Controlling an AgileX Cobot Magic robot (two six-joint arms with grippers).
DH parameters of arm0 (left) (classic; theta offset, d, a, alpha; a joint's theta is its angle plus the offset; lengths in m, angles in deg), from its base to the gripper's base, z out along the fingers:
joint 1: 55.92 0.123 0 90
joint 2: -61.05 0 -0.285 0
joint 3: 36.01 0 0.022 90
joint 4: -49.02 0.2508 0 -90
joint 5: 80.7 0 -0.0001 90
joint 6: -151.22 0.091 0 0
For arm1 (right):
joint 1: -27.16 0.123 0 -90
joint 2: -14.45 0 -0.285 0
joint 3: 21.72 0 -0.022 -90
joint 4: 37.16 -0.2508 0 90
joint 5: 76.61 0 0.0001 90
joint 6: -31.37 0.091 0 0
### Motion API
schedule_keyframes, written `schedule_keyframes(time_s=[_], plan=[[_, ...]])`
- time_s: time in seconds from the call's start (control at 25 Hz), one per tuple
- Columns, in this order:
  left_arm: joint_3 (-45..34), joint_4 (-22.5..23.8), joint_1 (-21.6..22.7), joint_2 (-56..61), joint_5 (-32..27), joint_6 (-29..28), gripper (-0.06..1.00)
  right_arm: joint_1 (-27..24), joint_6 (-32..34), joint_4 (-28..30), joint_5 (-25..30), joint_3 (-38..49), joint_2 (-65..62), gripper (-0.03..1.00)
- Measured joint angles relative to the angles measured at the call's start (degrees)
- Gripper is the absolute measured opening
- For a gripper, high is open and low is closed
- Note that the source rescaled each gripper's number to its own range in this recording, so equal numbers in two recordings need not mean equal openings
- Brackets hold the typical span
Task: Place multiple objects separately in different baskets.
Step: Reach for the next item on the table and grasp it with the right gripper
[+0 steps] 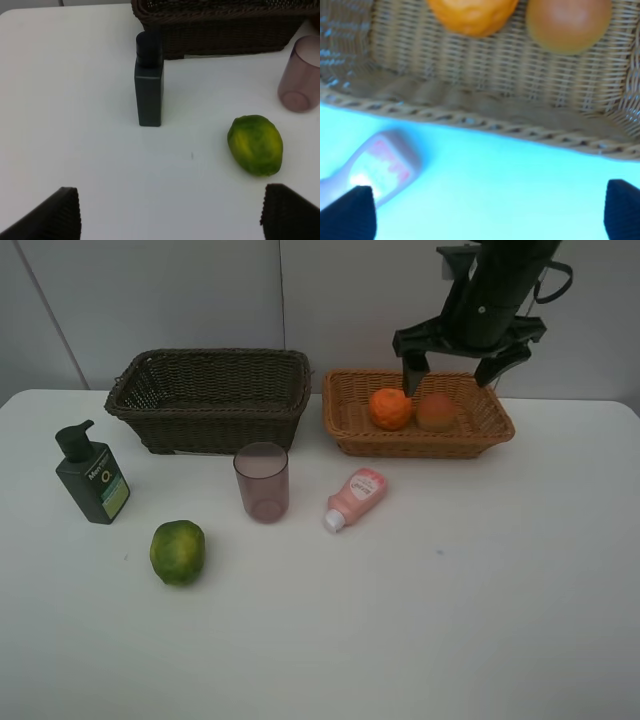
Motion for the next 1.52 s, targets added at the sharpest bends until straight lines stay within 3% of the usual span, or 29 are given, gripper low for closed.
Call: schedule_keyframes(time_s=[0.32, 0.72, 1.12, 1.52], plan=[[0.0, 0.0, 0.0, 0.0, 0.0, 0.0, 0.94, 5.6, 0.0, -0.7, -1.5, 7.3, -5.0, 0.99], [0.0, 0.0, 0.0, 0.0, 0.0, 0.0, 0.94, 18.0, 0.0, -2.1, -4.5, 7.5, -5.0, 0.99], [0.0, 0.0, 0.0, 0.0, 0.0, 0.0, 0.94, 25.9, 0.0, -5.4, -6.7, 7.5, -2.4, 0.99], [0.0, 0.0, 0.0, 0.0, 0.0, 0.0, 0.94, 25.8, 2.3, -5.4, -9.7, 7.9, -0.3, 0.99]])
